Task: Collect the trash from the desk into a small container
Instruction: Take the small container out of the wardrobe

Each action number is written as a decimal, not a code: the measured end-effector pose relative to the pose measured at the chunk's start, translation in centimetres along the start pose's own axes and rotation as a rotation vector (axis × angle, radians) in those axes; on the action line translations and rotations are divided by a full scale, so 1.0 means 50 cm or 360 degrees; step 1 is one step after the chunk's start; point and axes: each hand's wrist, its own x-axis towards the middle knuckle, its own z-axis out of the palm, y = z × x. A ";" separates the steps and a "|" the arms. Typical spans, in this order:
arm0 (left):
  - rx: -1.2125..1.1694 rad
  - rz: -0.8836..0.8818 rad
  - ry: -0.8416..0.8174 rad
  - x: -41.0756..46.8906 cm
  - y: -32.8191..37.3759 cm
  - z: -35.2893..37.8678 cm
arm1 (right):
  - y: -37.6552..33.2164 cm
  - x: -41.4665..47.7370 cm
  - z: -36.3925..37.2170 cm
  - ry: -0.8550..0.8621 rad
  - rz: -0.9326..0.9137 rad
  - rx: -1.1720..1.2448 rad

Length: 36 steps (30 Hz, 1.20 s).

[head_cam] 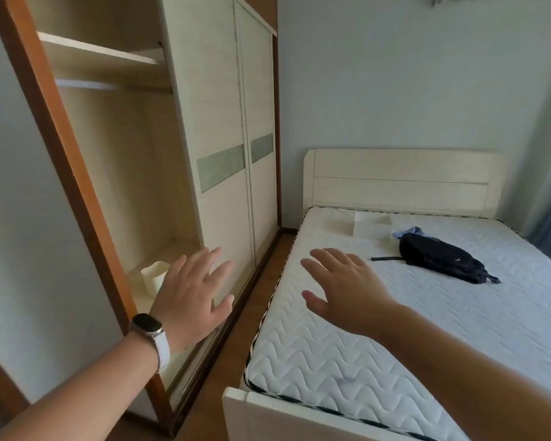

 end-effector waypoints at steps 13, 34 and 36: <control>-0.0088 -0.0142 -0.0117 0.003 -0.306 0.168 | -0.193 0.283 0.164 -0.0038 -0.0124 0.0112; -0.0268 -0.0103 -0.0188 0.102 -0.698 0.390 | -0.403 0.649 0.364 -0.0207 -0.0018 0.0057; -0.0271 -0.0107 -0.0204 0.115 -0.705 0.411 | -0.398 0.672 0.387 -0.0235 -0.0020 0.0074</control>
